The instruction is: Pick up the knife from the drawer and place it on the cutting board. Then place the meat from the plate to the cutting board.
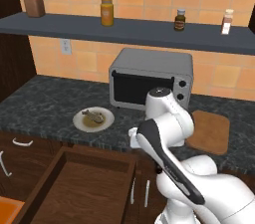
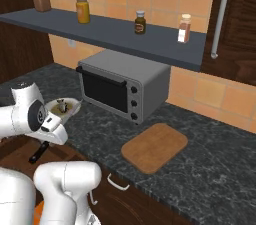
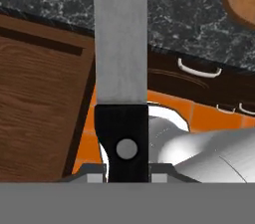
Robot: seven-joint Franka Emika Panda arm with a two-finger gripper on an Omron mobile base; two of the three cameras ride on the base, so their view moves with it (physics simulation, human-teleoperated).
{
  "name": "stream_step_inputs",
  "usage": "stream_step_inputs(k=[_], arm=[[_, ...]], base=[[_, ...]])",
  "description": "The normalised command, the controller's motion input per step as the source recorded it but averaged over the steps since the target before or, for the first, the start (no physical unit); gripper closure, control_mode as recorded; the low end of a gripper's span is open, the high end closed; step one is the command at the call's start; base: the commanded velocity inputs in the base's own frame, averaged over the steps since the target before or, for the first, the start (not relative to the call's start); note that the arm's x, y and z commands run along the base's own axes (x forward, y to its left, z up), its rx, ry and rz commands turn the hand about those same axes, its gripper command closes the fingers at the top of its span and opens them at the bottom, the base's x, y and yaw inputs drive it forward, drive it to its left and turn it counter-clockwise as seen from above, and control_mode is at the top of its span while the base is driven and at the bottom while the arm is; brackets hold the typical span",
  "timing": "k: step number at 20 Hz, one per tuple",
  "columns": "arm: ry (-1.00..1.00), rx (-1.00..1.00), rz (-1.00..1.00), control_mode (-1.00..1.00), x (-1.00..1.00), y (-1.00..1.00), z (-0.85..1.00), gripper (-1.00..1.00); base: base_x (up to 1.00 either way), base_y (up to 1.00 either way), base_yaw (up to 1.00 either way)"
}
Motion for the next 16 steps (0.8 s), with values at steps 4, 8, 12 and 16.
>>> stream_step_inputs(k=[4,8,12,16], arm=[[-0.02,-0.09,-0.01,-1.00,0.25,-0.66,0.00,1.00],[-0.03,0.00,-0.01,-1.00,0.39,-1.00,0.08,1.00],[0.00,0.00,-0.09,-1.00,0.37,-1.00,0.01,1.00],[0.00,0.00,-0.09,-1.00,0.37,-1.00,0.00,1.00]], base=[[0.00,0.00,0.00],[0.00,0.00,0.00],[0.00,0.00,0.00],[0.00,0.00,0.00]])
